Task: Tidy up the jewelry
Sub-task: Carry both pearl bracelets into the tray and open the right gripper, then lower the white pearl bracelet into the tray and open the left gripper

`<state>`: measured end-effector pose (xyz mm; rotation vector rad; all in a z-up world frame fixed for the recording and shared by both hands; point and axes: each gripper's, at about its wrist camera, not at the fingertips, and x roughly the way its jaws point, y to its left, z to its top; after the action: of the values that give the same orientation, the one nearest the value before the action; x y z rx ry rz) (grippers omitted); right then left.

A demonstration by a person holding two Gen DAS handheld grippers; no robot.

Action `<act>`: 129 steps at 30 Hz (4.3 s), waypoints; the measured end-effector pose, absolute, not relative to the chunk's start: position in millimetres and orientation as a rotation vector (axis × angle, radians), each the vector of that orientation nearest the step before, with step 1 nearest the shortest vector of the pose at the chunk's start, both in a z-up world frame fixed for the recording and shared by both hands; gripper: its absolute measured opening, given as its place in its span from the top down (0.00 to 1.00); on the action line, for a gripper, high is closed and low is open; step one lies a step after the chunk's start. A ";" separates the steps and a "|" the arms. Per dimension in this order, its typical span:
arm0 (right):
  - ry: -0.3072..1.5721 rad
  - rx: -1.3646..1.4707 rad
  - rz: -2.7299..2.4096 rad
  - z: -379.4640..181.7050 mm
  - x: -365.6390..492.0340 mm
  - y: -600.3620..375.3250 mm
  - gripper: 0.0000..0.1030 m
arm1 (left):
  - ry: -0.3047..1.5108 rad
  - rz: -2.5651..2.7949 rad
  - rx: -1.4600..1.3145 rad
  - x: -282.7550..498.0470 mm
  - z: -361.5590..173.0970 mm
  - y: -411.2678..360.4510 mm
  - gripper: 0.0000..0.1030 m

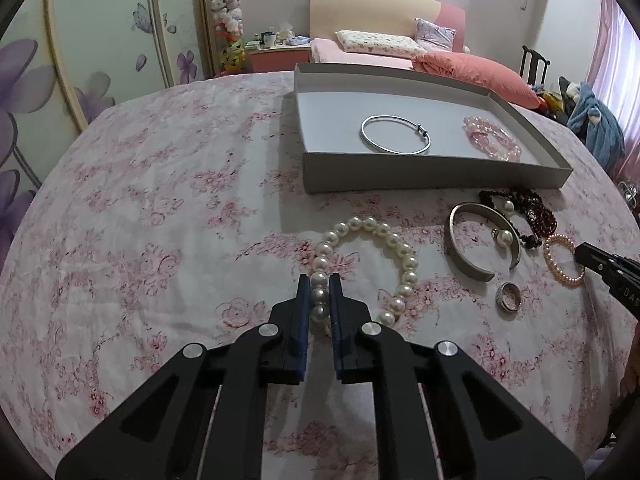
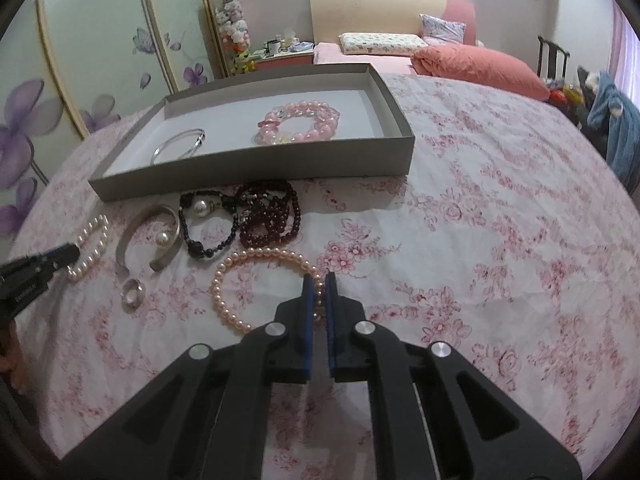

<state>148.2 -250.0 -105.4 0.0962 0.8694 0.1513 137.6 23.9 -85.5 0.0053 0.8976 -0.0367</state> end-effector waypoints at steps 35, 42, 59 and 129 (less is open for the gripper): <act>0.574 0.207 0.300 -36.1 108.4 -225.6 0.94 | 0.596 -0.198 -0.071 98.5 -24.1 -6.5 0.90; 0.503 0.173 0.275 -22.2 98.6 -220.2 0.94 | 0.533 -0.190 -0.048 91.1 -14.7 -12.1 0.90; 0.337 0.109 0.207 13.2 96.7 -216.5 0.94 | 0.433 -0.166 -0.007 96.2 6.2 -26.2 0.90; 0.550 0.252 0.179 -40.3 241.6 -233.8 0.67 | 0.576 -0.082 -0.086 216.7 -25.9 -6.6 0.89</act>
<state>241.6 -233.8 -40.3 0.2518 0.5501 0.1787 216.7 -6.6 -25.9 -0.0857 0.5756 -0.0820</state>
